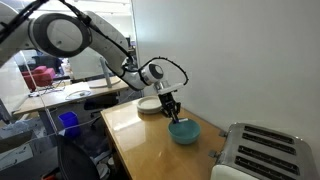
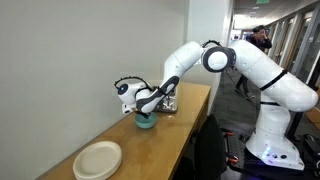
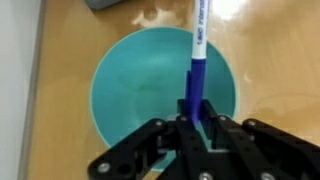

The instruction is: Put the sharpie in the bowl

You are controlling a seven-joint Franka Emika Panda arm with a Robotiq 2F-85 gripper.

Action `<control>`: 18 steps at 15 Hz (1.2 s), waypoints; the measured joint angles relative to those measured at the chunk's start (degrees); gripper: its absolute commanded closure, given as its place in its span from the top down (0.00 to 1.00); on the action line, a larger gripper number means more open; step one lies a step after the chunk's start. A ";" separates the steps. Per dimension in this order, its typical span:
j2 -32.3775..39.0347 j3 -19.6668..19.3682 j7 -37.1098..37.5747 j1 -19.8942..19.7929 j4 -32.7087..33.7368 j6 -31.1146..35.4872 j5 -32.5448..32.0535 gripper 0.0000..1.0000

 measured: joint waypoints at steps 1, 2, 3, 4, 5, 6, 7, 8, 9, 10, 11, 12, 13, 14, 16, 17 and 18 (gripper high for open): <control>1.65 -0.49 0.00 0.54 2.27 -1.17 -0.49 0.05; 3.08 -0.84 0.00 0.97 4.32 -2.36 -0.80 0.43; 4.38 -1.06 -0.10 1.28 6.26 -3.84 -1.01 0.44; 5.55 -1.23 -0.15 1.51 8.08 -5.21 -1.17 0.49; 6.58 -1.39 -0.26 1.69 9.72 -6.37 -1.22 0.58; 7.51 -1.42 -0.67 1.74 11.19 -7.09 -1.22 0.65; 8.24 -1.41 -1.14 1.74 12.38 -7.33 -1.17 0.73; 8.76 -1.33 -1.36 1.75 13.35 -7.35 -1.05 0.80; 9.04 -1.21 -1.73 1.76 14.13 -7.35 -0.84 0.88; 9.05 -1.00 -2.26 1.76 14.78 -7.34 -0.23 0.95; 8.90 -0.66 -2.78 1.70 15.50 -7.31 0.74 1.00; 8.55 -0.25 -3.72 1.52 16.11 -7.31 2.09 1.00; 7.87 0.20 -5.08 1.22 16.36 -7.31 3.63 1.00; 7.00 0.59 -6.70 0.83 16.43 -7.32 5.33 1.00; 5.13 1.28 -9.45 -0.25 16.38 -7.34 7.99 1.00; 4.27 1.51 -10.43 -0.84 16.30 -7.38 9.14 1.00; 3.43 1.77 -11.38 -1.47 16.15 -7.41 10.48 1.00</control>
